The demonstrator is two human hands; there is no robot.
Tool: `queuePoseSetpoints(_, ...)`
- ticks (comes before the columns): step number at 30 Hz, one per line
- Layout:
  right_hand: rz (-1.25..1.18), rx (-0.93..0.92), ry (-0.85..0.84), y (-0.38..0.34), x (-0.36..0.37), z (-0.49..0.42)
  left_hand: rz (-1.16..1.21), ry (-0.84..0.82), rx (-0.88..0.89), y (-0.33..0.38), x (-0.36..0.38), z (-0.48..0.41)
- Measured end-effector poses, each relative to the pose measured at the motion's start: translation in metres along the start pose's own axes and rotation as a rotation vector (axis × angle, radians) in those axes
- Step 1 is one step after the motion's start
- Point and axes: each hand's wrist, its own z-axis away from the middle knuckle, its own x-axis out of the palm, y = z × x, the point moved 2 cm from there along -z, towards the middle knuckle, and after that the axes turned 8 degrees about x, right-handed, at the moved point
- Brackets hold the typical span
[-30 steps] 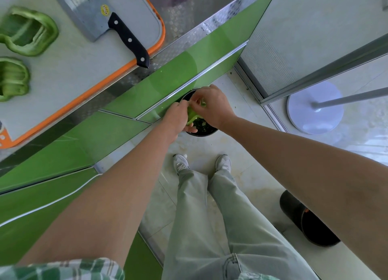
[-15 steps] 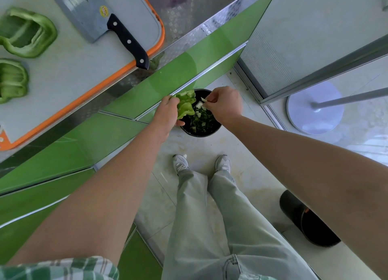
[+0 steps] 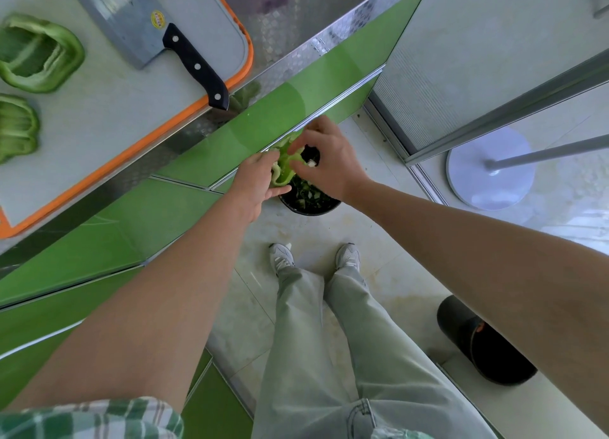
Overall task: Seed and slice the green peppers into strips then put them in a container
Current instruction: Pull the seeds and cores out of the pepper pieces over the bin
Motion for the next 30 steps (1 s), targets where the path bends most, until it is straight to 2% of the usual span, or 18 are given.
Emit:
queuePoseSetpoints(2, 0.175, -0.015, -0.053, -0.001, 0.008, 0.001, -0.004, -0.027, 0.025, 0.001, 0.004, 0.002)
queuePoseSetpoints(4, 0.253, 0.048, -0.045, -0.003, 0.012, 0.001, -0.063, -0.045, 0.073, 0.003, 0.008, 0.004)
queuePoseSetpoints(11, 0.201, 0.323, -0.117, -0.01, 0.011, -0.001, -0.237, -0.094, 0.171, 0.001, 0.01, 0.002)
queuePoseSetpoints(19, 0.24, 0.311, -0.303, -0.008, 0.017, -0.007, -0.339, -0.105, 0.178, -0.001, 0.01, 0.008)
queuePoseSetpoints(25, 0.261, 0.271, -0.287, -0.003, 0.02, -0.007, -0.368, -0.1, 0.178, -0.002, 0.012, 0.011)
queuePoseSetpoints(30, 0.284, 0.191, -0.395, -0.006, 0.009, -0.006, -0.363, -0.108, 0.152, -0.004, 0.009, 0.013)
